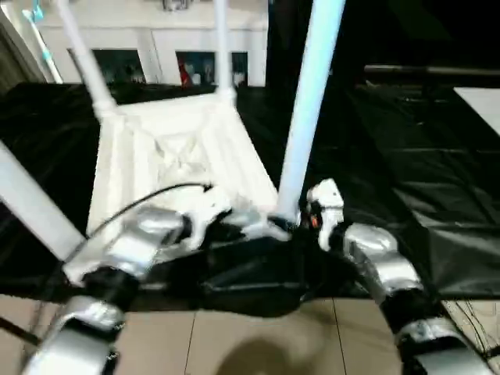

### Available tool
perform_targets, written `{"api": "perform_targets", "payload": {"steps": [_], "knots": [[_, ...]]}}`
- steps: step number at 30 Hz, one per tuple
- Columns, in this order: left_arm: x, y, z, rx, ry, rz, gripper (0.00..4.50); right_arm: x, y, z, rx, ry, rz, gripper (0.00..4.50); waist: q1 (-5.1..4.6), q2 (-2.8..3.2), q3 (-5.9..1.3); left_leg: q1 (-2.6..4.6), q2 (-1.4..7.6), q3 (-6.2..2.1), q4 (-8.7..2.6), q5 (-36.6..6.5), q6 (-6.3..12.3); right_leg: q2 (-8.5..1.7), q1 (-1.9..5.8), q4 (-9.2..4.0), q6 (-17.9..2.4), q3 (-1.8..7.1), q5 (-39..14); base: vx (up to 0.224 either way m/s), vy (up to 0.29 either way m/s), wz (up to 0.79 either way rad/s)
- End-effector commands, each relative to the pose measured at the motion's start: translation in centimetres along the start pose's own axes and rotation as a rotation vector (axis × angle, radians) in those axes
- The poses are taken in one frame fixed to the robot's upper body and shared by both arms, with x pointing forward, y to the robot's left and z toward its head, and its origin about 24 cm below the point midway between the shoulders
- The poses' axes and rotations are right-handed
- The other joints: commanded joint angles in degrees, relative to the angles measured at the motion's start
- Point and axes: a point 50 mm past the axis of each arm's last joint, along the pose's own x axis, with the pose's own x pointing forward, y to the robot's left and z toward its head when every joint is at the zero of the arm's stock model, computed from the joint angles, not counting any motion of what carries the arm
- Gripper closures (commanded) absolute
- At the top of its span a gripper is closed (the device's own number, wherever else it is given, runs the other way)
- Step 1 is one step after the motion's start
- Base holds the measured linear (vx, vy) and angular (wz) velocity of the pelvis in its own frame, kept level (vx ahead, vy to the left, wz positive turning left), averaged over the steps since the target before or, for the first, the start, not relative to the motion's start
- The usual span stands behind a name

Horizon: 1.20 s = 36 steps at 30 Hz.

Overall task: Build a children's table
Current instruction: Pick table leg

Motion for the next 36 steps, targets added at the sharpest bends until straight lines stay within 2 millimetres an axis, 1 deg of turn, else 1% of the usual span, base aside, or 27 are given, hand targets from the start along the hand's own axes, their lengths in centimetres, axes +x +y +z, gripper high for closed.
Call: {"api": "perform_targets", "payload": {"steps": [1, 2, 3, 5, 7, 8, 11, 14, 15, 16, 18, 19, 20, 21, 22, 23, 24, 26, 27, 28, 29, 30, 31, 32, 34, 35, 36], "knots": [[0.8, 1.0, -1.2, -0.125, 0.047, 0.242, 4.50, 1.9, 2.6, -1.5, 0.091, 0.057, -0.028, 1.81, -0.01, -0.67, -2.29, 0.15, 0.44, -0.06, -3.97, -15.3, -0.26, -3.42, 1.98, -5.69, -8.4, 1.47, -23.5, 0.000, 0.000, 0.00], [1.1, 1.2, -1.0, -0.144, 0.044, 0.287, 4.50, 2.2, 2.6, -1.6, 0.101, 0.074, -0.078, 1.81, -0.23, -0.60, -2.35, 0.16, 0.38, -0.13, -4.01, -15.6, -0.53, -3.42, 1.75, -5.86, -7.8, 1.46, -24.7, 0.000, 0.000, 0.00], [1.3, 1.2, -0.9, -0.150, 0.042, 0.306, 4.50, 2.4, 2.6, -1.7, 0.102, 0.088, -0.102, 1.81, -0.27, -0.61, -2.36, 0.09, 0.35, -0.19, -4.02, -15.6, -0.49, -3.40, 1.81, -5.88, -7.5, 1.41, -24.7, 0.000, 0.000, 0.00], [2.3, 1.3, -0.2, -0.174, 0.036, 0.386, 4.50, 3.3, 2.2, -1.2, 0.155, 0.086, -0.245, 1.81, -0.42, -0.66, -2.55, 0.07, 0.30, -0.10, -3.90, -15.0, -0.37, -3.29, 1.63, -5.77, -8.0, 1.47, -22.2, 0.000, 0.000, 0.00], [2.6, 1.3, 0.1, -0.173, 0.036, 0.405, 4.50, 3.6, 2.1, -1.0, 0.175, 0.077, -0.293, 1.81, -0.36, -0.62, -2.66, 0.14, 0.26, -0.05, -3.82, -14.7, -0.34, -3.24, 1.69, -5.67, -8.3, 1.50, -20.5, 0.000, 0.000, 0.00], [3.0, 1.2, 0.3, -0.163, 0.039, 0.406, 4.50, 3.9, 2.3, -0.9, 0.159, 0.086, -0.316, 1.81, -0.28, -0.73, -2.71, -0.07, 0.22, 0.10, -3.69, -13.9, 0.34, -3.16, 1.74, -5.46, -9.1, 1.53, -16.9, 0.000, 0.000, 0.00], [3.3, 0.9, 0.5, -0.145, 0.038, 0.377, 4.50, 4.2, 2.9, -0.9, 0.134, 0.094, -0.288, 1.81, -0.14, -0.74, -2.88, -0.45, 0.24, 0.08, -3.64, -12.4, 1.03, -3.29, 2.14, -5.07, -9.7, 1.44, -13.9, 0.000, 0.000, 0.00], [3.3, 0.7, 0.3, -0.126, 0.050, 0.344, 4.50, 4.5, 3.7, -0.8, 0.114, 0.078, -0.213, 1.81, -0.07, -0.66, -2.89, -0.59, 0.26, 0.14, -3.53, -11.4, 1.67, -3.34, 2.27, -4.99, -9.9, 1.43, -12.1, 0.000, 0.000, 0.00], [3.4, 0.7, 0.2, -0.120, 0.053, 0.337, 4.50, 4.5, 3.8, -0.7, 0.110, 0.068, -0.204, 1.46, -0.12, -0.66, -2.87, -0.61, 0.26, 0.14, -3.55, -11.4, 1.72, -3.31, 2.28, -4.97, -10.0, 1.41, -12.1, 0.000, 0.000, 0.00], [3.4, 0.7, 0.2, -0.120, 0.053, 0.337, 4.50, 4.5, 3.8, -0.7, 0.110, 0.068, -0.204, 1.26, -0.12, -0.67, -2.87, -0.61, 0.28, 0.15, -3.57, -11.4, 1.77, -3.31, 2.30, -4.99, -10.0, 1.41, -12.3, 0.000, 0.000, 0.00], [3.3, 0.4, -0.2, -0.116, 0.072, 0.299, 4.50, 4.5, 3.9, -0.5, 0.092, 0.040, -0.180, 1.09, -0.21, -0.48, -2.77, -0.73, 0.29, 0.08, -3.68, -12.7, 1.79, -3.40, 2.29, -5.10, -9.8, 1.36, -13.8, 0.000, 0.000, 0.00], [3.3, 0.3, -0.5, -0.114, 0.083, 0.284, 4.50, 4.5, 3.9, -0.3, 0.081, 0.029, -0.171, 1.03, -0.79, -0.66, -2.61, -1.49, 0.18, -0.22, -4.05, -12.7, 1.47, -3.44, 2.85, -5.07, -9.0, 1.19, -14.9, 0.000, 0.000, 0.00], [3.1, 0.2, -0.9, -0.105, 0.111, 0.257, 4.50, 4.4, 3.6, 0.0, 0.061, 0.006, -0.154, 0.90, -1.33, -0.65, -2.59, -1.72, 0.13, -0.50, -4.28, -13.1, 1.00, -3.41, 3.09, -5.08, -8.3, 0.93, -16.2, 0.000, 0.000, 0.00], [3.1, 0.2, -0.9, -0.105, 0.111, 0.257, 4.50, 4.4, 3.6, 0.0, 0.061, 0.006, -0.154, 0.77, -1.68, -0.63, -2.63, -1.74, 0.12, -0.60, -4.27, -13.7, 0.92, -3.37, 3.08, -5.08, -8.3, 0.89, -16.7, -0.013, 0.002, -0.19], [2.8, 0.2, -1.3, -0.095, 0.132, 0.226, 4.50, 4.1, 3.1, 0.5, 0.032, -0.017, -0.131, 0.69, -1.95, -0.64, -2.75, -1.57, 0.16, -0.69, -4.20, -13.8, 0.93, -3.42, 2.95, -5.11, -8.4, 0.91, -16.7, 0.000, 0.000, 0.00], [2.6, 0.2, -1.5, -0.093, 0.140, 0.209, 4.50, 3.9, 2.9, 0.7, 0.013, -0.024, -0.117, 0.67, -1.97, -0.66, -2.62, -1.08, 0.22, -0.44, -4.04, -14.8, 1.27, -3.38, 2.45, -5.42, -9.1, 1.11, -17.2, 0.000, 0.000, 0.00], [2.4, 0.2, -1.6, -0.089, 0.147, 0.193, 4.50, 3.7, 2.7, 0.9, -0.003, -0.031, -0.096, 0.65, -1.97, -0.68, -2.61, -0.90, 0.29, -0.36, -4.00, -15.2, 1.46, -3.36, 2.33, -5.47, -9.5, 1.18, -17.4, 0.000, 0.000, 0.00], [2.0, 0.2, -2.1, -0.080, 0.170, 0.153, 4.50, 3.2, 2.3, 1.3, -0.046, -0.046, -0.036, 0.65, -1.82, -0.68, -2.70, -0.86, 0.43, -0.17, -3.85, -13.9, 2.22, -3.33, 2.40, -5.27, -10.9, 1.30, -14.4, 0.000, 0.000, 0.00], [1.6, 0.2, -2.4, -0.067, 0.190, 0.131, 4.50, 2.7, 2.1, 1.6, -0.072, -0.057, 0.014, 0.65, -1.75, -0.76, -2.71, -0.87, 0.44, -0.18, -3.79, -13.7, 2.47, -3.27, 2.52, -5.20, -11.1, 1.26, -13.6, 0.000, 0.000, 0.00], [1.3, 0.3, -2.7, -0.055, 0.204, 0.116, 4.50, 2.3, 1.9, 1.7, -0.088, -0.062, 0.055, 0.65, -1.79, -0.60, -2.82, -1.08, 0.53, -0.21, -3.76, -12.8, 2.96, -3.29, 2.71, -4.91, -11.7, 1.26, -11.4, 0.000, 0.000, 0.00], [0.9, 0.3, -2.9, -0.043, 0.215, 0.098, 4.50, 1.8, 1.7, 1.9, -0.107, -0.065, 0.103, 0.65, -1.70, -0.61, -3.01, -0.87, 0.52, -0.01, -3.44, -11.5, 3.52, -3.18, 2.66, -4.69, -12.7, 1.28, -8.0, 0.000, 0.000, 0.00], [0.6, 0.4, -3.1, -0.033, 0.219, 0.079, 4.50, 1.3, 1.5, 1.9, -0.129, -0.063, 0.146, 0.65, -1.65, -0.59, -3.01, -0.88, 0.51, 0.03, -3.37, -10.6, 3.72, -3.17, 2.70, -4.55, -13.2, 1.30, -6.4, 0.000, 0.000, 0.00], [0.4, 0.4, -3.2, -0.028, 0.220, 0.067, 4.50, 0.9, 1.3, 1.9, -0.143, -0.061, 0.174, 0.65, -1.54, -0.70, -3.10, -1.01, 0.47, 0.03, -3.28, -9.6, 4.33, -3.12, 3.00, -4.27, -14.0, 1.22, -3.6, 0.000, 0.000, 0.00], [-0.4, 0.4, -3.5, -0.014, 0.213, 0.021, 4.50, -0.1, 0.8, 1.9, -0.186, -0.041, 0.239, 0.65, -1.44, -0.75, -3.04, -0.88, 0.47, 0.08, -3.25, -9.1, 4.60, -3.10, 3.04, -4.27, -14.5, 1.11, -2.6, 0.000, 0.000, 0.00], [-1.0, 0.4, -3.6, 0.011, 0.206, -0.017, 4.50, -0.9, 0.3, 1.9, -0.216, -0.025, 0.284, 0.65, -1.36, -0.72, -2.92, -0.83, 0.52, 0.19, -3.23, -9.8, 5.10, -3.16, 2.88, -4.39, -14.6, 1.17, -3.5, 0.000, 0.000, 0.00], [-1.8, 0.5, -4.1, 0.004, 0.234, -0.049, 4.50, -1.9, -0.3, 2.1, -0.252, -0.016, 0.307, 0.65, -1.10, -0.82, -2.82, -0.66, 0.76, 0.13, -3.40, -10.8, 4.79, -3.27, 2.83, -4.47, -14.4, 1.17, -5.6, 0.000, 0.000, 0.00], [-2.1, 0.4, -4.2, 0.011, 0.245, -0.064, 4.50, -2.1, -0.5, 2.2, -0.255, -0.016, 0.313, 0.65, -1.12, -0.97, -2.78, -0.67, 0.77, 0.18, -3.43, -11.0, 4.60, -3.26, 2.80, -4.50, -14.3, 1.19, -6.6, 0.000, 0.000, 0.00]]}}
